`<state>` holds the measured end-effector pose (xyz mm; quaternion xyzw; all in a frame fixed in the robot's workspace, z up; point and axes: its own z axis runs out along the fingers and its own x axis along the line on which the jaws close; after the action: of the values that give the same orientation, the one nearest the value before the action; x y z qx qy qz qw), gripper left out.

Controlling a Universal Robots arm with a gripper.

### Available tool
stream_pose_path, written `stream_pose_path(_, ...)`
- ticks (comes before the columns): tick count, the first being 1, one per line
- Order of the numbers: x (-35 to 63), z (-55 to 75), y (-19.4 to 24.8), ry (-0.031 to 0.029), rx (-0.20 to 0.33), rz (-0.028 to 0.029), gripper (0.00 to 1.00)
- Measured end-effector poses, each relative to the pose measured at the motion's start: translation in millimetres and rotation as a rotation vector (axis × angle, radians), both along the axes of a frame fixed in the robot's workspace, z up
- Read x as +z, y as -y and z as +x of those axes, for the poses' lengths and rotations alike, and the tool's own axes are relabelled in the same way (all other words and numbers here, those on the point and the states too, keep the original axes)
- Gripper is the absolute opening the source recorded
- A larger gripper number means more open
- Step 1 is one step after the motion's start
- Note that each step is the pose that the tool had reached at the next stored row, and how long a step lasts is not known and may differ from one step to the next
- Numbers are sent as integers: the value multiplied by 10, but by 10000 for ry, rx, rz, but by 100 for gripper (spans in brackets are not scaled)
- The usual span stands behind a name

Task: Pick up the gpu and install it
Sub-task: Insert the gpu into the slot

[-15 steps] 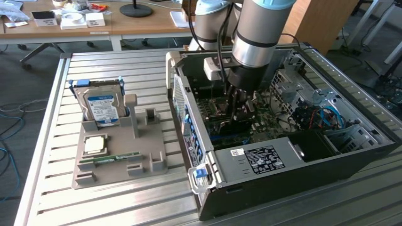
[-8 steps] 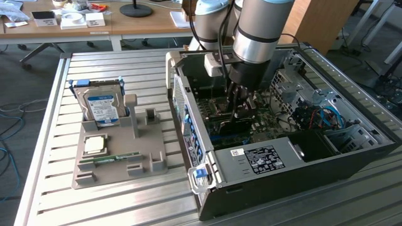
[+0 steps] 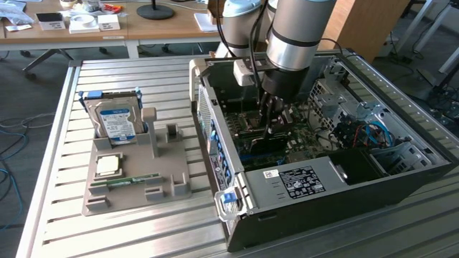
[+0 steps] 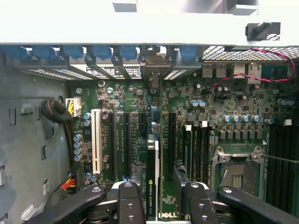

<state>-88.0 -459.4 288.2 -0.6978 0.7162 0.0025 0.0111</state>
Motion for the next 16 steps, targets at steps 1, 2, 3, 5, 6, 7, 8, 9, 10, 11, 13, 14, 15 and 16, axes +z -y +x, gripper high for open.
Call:
stream_pose_path(1, 0, 0, 0, 0, 0, 0, 40)
stream_pose_path(2, 0, 0, 0, 0, 0, 1, 40)
stream_pose_path(3, 0, 0, 0, 0, 0, 0, 40)
stream_pose_path(5, 0, 0, 0, -1, 0, 0, 40)
stream_pose_path(6, 0, 0, 0, 0, 0, 0, 40)
stream_pose_path(7, 0, 0, 0, 0, 0, 1, 40)
stream_pose_path(8, 0, 0, 0, 0, 0, 0, 40)
stream_pose_path(9, 3, 0, 0, 0, 0, 0, 40)
stream_pose_path(10, 15, 0, 0, -2, 0, -3, 40)
stream_pose_path(11, 33, 0, 0, -1, 0, -2, 40)
stream_pose_path(13, 81, 0, 0, -1, 0, -2, 40)
stream_pose_path(14, 112, 0, 0, 0, 0, 0, 40)
stream_pose_path(15, 141, 0, 0, 0, 0, 0, 40)
stream_pose_path(16, 170, 0, 0, 0, 0, 0, 40)
